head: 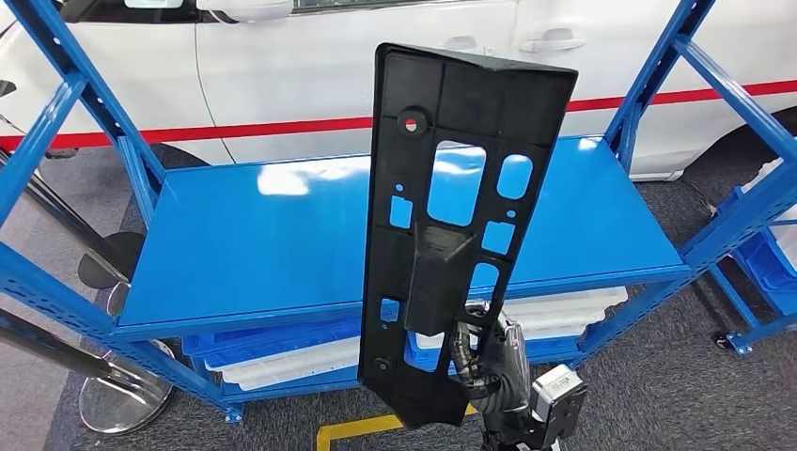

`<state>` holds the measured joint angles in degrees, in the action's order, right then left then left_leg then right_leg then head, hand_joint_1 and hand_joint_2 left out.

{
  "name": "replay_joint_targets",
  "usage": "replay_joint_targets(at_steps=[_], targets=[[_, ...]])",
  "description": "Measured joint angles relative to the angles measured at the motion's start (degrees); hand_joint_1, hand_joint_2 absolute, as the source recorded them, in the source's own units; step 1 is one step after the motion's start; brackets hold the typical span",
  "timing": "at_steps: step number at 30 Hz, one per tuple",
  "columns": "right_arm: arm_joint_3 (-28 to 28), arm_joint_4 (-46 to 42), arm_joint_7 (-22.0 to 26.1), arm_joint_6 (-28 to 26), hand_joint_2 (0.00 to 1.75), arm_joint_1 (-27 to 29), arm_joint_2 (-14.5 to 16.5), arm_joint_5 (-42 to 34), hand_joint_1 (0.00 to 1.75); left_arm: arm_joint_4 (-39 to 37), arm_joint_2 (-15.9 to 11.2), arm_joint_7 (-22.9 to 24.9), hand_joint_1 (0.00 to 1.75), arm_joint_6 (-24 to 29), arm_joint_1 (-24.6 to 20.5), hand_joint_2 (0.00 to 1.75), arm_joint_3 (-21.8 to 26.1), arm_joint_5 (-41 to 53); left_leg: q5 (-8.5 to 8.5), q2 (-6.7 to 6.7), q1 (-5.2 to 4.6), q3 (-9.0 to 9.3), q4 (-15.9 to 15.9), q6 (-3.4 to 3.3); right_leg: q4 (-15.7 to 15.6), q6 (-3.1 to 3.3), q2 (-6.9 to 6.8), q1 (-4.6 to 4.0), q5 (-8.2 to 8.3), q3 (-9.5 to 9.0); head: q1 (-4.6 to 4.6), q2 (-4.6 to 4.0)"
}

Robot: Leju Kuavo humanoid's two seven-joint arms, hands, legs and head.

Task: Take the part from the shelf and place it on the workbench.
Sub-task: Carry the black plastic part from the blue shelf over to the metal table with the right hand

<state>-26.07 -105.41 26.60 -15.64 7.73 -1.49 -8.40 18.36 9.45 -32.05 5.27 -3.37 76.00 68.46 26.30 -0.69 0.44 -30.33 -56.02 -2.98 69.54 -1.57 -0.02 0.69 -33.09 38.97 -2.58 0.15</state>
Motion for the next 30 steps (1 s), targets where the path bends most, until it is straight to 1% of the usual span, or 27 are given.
replay_joint_targets(at_steps=[1,2,3,4,5,6,7,9,10,11,12,13,15,16,17,18,19,20,21,22,23,24,25,26,27,28,30], targets=[[0.05,-0.03,0.01,0.10,1.75,0.09,-0.02,0.01,1.75,0.00,-0.02,0.02,0.00,-0.01,0.01,1.75,0.00,0.01,-0.40,-0.03,-0.02,-0.77,-0.22,0.08,2.87,-0.23,-0.01,0.11,-1.43,0.55,-0.01,0.00],[0.12,-0.05,0.06,0.20,1.75,0.20,-0.04,-0.01,1.75,0.00,-0.03,0.02,0.00,-0.01,0.04,1.75,0.00,0.01,-0.73,-0.04,-0.02,-1.54,-0.51,0.18,4.10,-0.42,-0.02,0.21,-1.71,0.27,0.00,0.00],[0.21,-0.13,0.20,0.40,1.75,0.31,-0.07,-0.09,1.75,-0.01,-0.03,0.02,0.00,-0.04,0.06,1.75,0.00,0.03,-1.01,-0.04,0.01,-2.29,-0.89,0.34,2.89,-0.53,-0.03,0.32,-0.85,-1.24,0.00,0.00],[0.29,-0.26,0.39,0.69,1.75,0.38,-0.09,-0.20,1.75,-0.01,-0.03,0.02,0.00,-0.08,0.08,1.75,0.00,0.04,-1.24,-0.03,0.05,-2.98,-1.31,0.52,-0.28,-0.58,-0.04,0.44,0.55,-3.77,0.00,0.00],[0.35,-0.46,0.60,1.08,1.75,0.39,-0.11,-0.31,1.75,-0.02,-0.02,0.01,0.00,-0.14,0.09,1.75,-0.01,0.05,-1.44,-0.01,0.07,-3.64,-1.77,0.76,-4.48,-0.47,-0.04,0.52,1.36,-6.58,0.01,0.00],[0.38,-0.69,0.82,1.57,1.75,0.43,-0.12,-0.39,1.75,-0.02,-0.02,0.01,0.00,-0.20,0.09,1.75,-0.01,0.07,-1.65,0.02,0.06,-4.13,-2.15,1.05,-7.83,-0.20,0.03,0.41,2.23,-8.74,0.01,0.00],[0.39,-0.93,1.02,2.05,1.75,0.48,-0.15,-0.42,1.75,-0.02,-0.02,0.01,0.00,-0.25,0.08,1.75,-0.01,0.07,-1.86,0.05,0.03,-4.41,-2.42,1.37,-9.94,0.18,0.10,0.27,2.55,-9.92,0.01,0.00],[0.43,-1.31,1.57,3.28,1.75,0.59,-0.27,-0.43,1.75,-0.01,-0.04,0.01,0.00,-0.35,0.08,1.75,-0.02,0.08,-2.44,0.10,-0.03,-4.68,-2.58,2.13,-10.56,1.10,0.27,-0.09,2.99,-9.87,0.01,0.00],[0.44,-1.52,1.93,3.97,1.75,0.63,-0.34,-0.42,1.75,0.00,-0.09,0.01,0.00,-0.39,0.12,1.75,-0.02,0.09,-2.65,0.13,0.02,-4.84,-2.66,2.51,-10.78,1.61,0.22,0.01,3.23,-9.59,0.01,0.00],[0.45,-1.73,2.32,4.67,1.75,0.64,-0.42,-0.40,1.75,0.00,-0.17,0.01,0.00,-0.44,0.18,1.75,-0.02,0.11,-2.27,0.18,0.09,-5.19,-3.02,2.86,-10.94,2.14,0.13,0.09,3.64,-9.23,0.01,0.00],[0.45,-1.99,2.67,5.34,1.75,0.68,-0.45,-0.36,1.75,0.00,-0.24,0.01,0.00,-0.51,0.24,1.75,-0.03,0.13,-0.97,0.23,0.16,-5.72,-4.05,3.15,-11.08,2.71,0.03,0.18,4.20,-8.75,0.02,0.00],[0.45,-2.26,2.93,5.89,1.75,0.70,-0.49,-0.32,1.75,0.00,-0.30,0.02,0.00,-0.59,0.29,1.75,-0.03,0.14,1.30,0.28,0.28,-6.52,-6.13,3.40,-11.20,3.16,-0.07,0.27,4.81,-8.14,0.02,0.00],[0.45,-2.65,3.36,6.78,1.75,0.71,-0.52,-0.22,1.75,0.00,-0.33,0.03,0.00,-0.79,0.27,1.75,-0.04,0.19,6.77,0.33,0.37,-8.40,-12.75,3.79,-11.09,3.56,-0.12,0.12,5.95,-6.62,0.02,0.00],[0.45,-2.74,3.56,7.12,1.75,0.73,-0.53,-0.13,1.75,0.00,-0.35,0.04,0.00,-0.87,0.26,1.75,-0.04,0.21,8.42,0.32,0.40,-8.96,-15.97,3.92,-10.98,3.54,-0.14,0.03,6.51,-5.77,0.02,0.00],[0.45,-2.78,3.76,7.42,1.75,0.76,-0.54,0.01,1.75,0.00,-0.38,0.05,0.00,-0.94,0.26,1.75,-0.04,0.22,8.76,0.32,0.40,-8.79,-17.85,3.96,-10.83,3.49,-0.14,-0.04,7.06,-4.92,0.02,0.00],[0.45,-2.83,3.93,7.69,1.75,0.80,-0.56,0.19,1.75,0.00,-0.40,0.08,0.00,-0.99,0.26,1.75,-0.04,0.22,7.96,0.33,0.40,-7.70,-17.87,3.92,-10.65,3.40,-0.14,-0.08,7.56,-4.12,0.02,0.00],[0.45,-2.95,4.08,7.94,1.75,0.84,-0.58,0.35,1.75,0.01,-0.43,0.09,0.00,-1.05,0.26,1.75,-0.04,0.24,6.43,0.33,0.39,-5.53,-15.69,3.76,-10.48,3.28,-0.14,-0.10,8.02,-3.39,0.03,0.00],[0.45,-3.16,4.24,8.17,1.75,0.87,-0.60,0.48,1.75,0.02,-0.45,0.11,0.00,-1.11,0.22,1.75,-0.04,0.26,5.10,0.36,0.36,-2.56,-11.92,3.49,-10.30,3.12,-0.14,-0.11,8.46,-2.80,0.03,0.00],[0.46,-3.44,4.42,8.38,1.75,0.91,-0.61,0.55,1.75,0.04,-0.47,0.12,0.00,-1.17,0.15,1.75,-0.05,0.30,4.66,0.39,0.23,0.60,-7.40,3.20,-10.14,2.88,-0.13,-0.17,8.88,-2.32,0.02,0.00],[0.47,-3.72,4.60,8.58,1.75,0.94,-0.63,0.57,1.75,0.06,-0.49,0.13,0.00,-1.22,0.09,1.75,-0.05,0.34,4.58,0.43,0.08,2.87,-3.90,2.91,-10.11,2.56,-0.15,-0.19,9.31,-2.06,0.02,0.00],[0.48,-3.97,4.77,8.76,1.75,0.96,-0.63,0.58,1.75,0.08,-0.50,0.13,0.00,-1.27,0.05,1.75,-0.07,0.38,4.90,0.47,-0.12,4.17,-1.58,2.65,-10.12,2.19,-0.17,-0.16,9.74,-1.94,0.01,0.00],[0.49,-4.18,4.88,8.91,1.75,0.98,-0.65,0.58,1.75,0.09,-0.52,0.14,0.00,-1.30,0.04,1.75,-0.07,0.40,5.08,0.48,-0.32,4.49,-0.60,2.41,-10.27,1.78,-0.19,-0.12,10.21,-1.91,0.01,0.00],[0.50,-4.34,4.92,9.03,1.75,1.02,-0.67,0.57,1.75,0.09,-0.52,0.16,0.00,-1.32,0.08,1.75,-0.07,0.40,4.60,0.48,-0.36,4.13,-0.52,2.10,-10.54,1.34,-0.20,-0.07,10.73,-1.96,0.01,0.00],[0.52,-4.47,4.94,9.10,1.75,1.07,-0.73,0.57,1.75,0.09,-0.51,0.17,0.00,-1.33,0.09,1.75,-0.08,0.40,4.03,0.34,-0.28,3.87,-0.20,1.72,-10.53,0.99,-0.15,0.02,10.77,-1.86,0.01,0.00],[0.55,-4.58,4.96,9.12,1.75,1.14,-0.79,0.57,1.75,0.09,-0.49,0.19,0.00,-1.34,0.09,1.75,-0.08,0.40,3.33,0.20,-0.16,3.44,0.04,1.24,-9.99,0.72,-0.09,0.04,9.81,-1.55,0.01,0.00],[0.60,-4.64,4.98,9.14,1.75,1.24,-0.86,0.57,1.75,0.09,-0.47,0.19,0.00,-1.35,0.09,1.75,-0.08,0.40,2.55,0.06,-0.01,2.85,0.30,0.81,-8.44,0.49,-0.04,0.06,7.73,-0.99,0.00,0.00],[0.76,-4.67,5.08,9.22,1.75,1.52,-1.03,0.58,1.75,0.10,-0.44,0.19,0.00,-1.39,0.15,1.75,-0.09,0.41,1.22,-0.13,0.03,1.27,0.33,0.30,-2.12,0.17,0.01,0.16,1.65,0.70,-0.01,0.00]])
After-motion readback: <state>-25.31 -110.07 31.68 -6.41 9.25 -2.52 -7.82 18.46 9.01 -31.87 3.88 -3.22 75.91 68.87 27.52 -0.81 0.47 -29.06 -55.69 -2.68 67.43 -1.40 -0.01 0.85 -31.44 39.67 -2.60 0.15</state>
